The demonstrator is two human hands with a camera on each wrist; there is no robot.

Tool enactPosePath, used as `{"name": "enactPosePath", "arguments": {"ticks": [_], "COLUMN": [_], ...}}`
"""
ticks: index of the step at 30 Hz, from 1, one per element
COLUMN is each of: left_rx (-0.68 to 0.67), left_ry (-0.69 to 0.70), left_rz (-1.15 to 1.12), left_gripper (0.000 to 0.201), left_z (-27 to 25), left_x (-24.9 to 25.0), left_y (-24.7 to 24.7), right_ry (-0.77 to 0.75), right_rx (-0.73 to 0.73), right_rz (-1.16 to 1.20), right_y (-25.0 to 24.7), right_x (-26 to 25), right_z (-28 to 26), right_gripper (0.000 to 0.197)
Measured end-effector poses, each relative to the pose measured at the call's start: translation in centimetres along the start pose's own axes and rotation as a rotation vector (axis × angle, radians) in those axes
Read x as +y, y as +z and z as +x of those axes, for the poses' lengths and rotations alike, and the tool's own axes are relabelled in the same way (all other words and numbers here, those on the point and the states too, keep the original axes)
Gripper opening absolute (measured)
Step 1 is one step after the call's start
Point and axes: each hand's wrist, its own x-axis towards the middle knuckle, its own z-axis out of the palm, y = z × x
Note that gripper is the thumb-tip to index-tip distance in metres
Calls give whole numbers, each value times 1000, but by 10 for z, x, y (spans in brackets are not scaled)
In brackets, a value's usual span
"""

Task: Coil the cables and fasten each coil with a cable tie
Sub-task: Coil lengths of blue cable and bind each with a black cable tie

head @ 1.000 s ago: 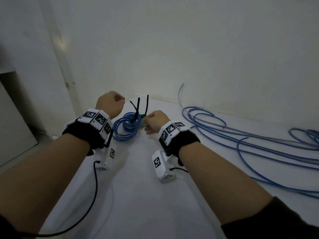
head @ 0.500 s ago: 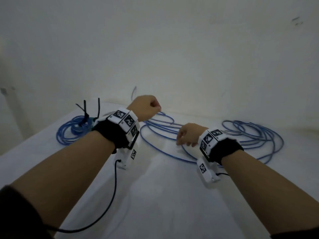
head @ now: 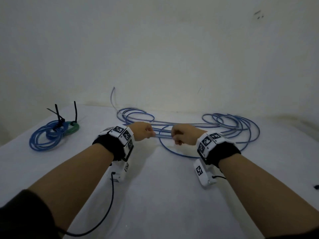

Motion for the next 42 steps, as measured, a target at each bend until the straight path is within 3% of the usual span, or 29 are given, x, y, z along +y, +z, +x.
{"name": "enactPosePath", "arguments": {"ticks": [3, 7, 10, 13, 16, 19, 22, 26, 29, 32, 36, 39, 42], "left_rx": [31, 196, 324, 424, 483, 468, 329, 146, 121, 246, 457, 520, 590], "left_ry": [-32, -11, 137, 269, 276, 241, 199, 181, 209, 273, 312, 319, 330], "left_rz": [17, -70, -163, -236, -381, -445, -621, -799, -905, -990, -1167, -1083, -819], "left_gripper": [34, 26, 23, 20, 17, 15, 14, 14, 14, 14, 17, 22, 18], "left_z": [0, 1, 2, 2, 3, 2, 0, -6, -11, -14, -11, -2, 1], "left_x": [-16, -29, -19, -1, 6, 1, -6, -4, 4, 9, 20, 23, 25], "left_y": [-5, -12, -16, -19, -19, -16, -13, -17, -22, -27, -36, -37, -34], "right_ry": [8, -1, -118, -279, -315, -225, -129, -12, 71, 123, 115, 25, -99], "right_rx": [175, 361, 445, 629, 872, 1010, 1073, 1038, 1012, 905, 658, 482, 361], "right_rz": [138, 109, -26, -41, 106, 261, 347, 447, 497, 478, 273, 113, -23], "right_y": [-12, -17, -11, -5, -10, -23, -34, -37, -34, -29, -17, -9, -5], "right_x": [9, 16, 5, -14, -23, -22, -15, -14, -16, -15, -13, -19, -32], "right_z": [-6, -5, 0, 7, 11, 13, 14, 14, 16, 18, 19, 18, 11], "right_gripper": [10, 8, 31, 22, 19, 16, 15, 16, 10, 9, 15, 18, 27]}}
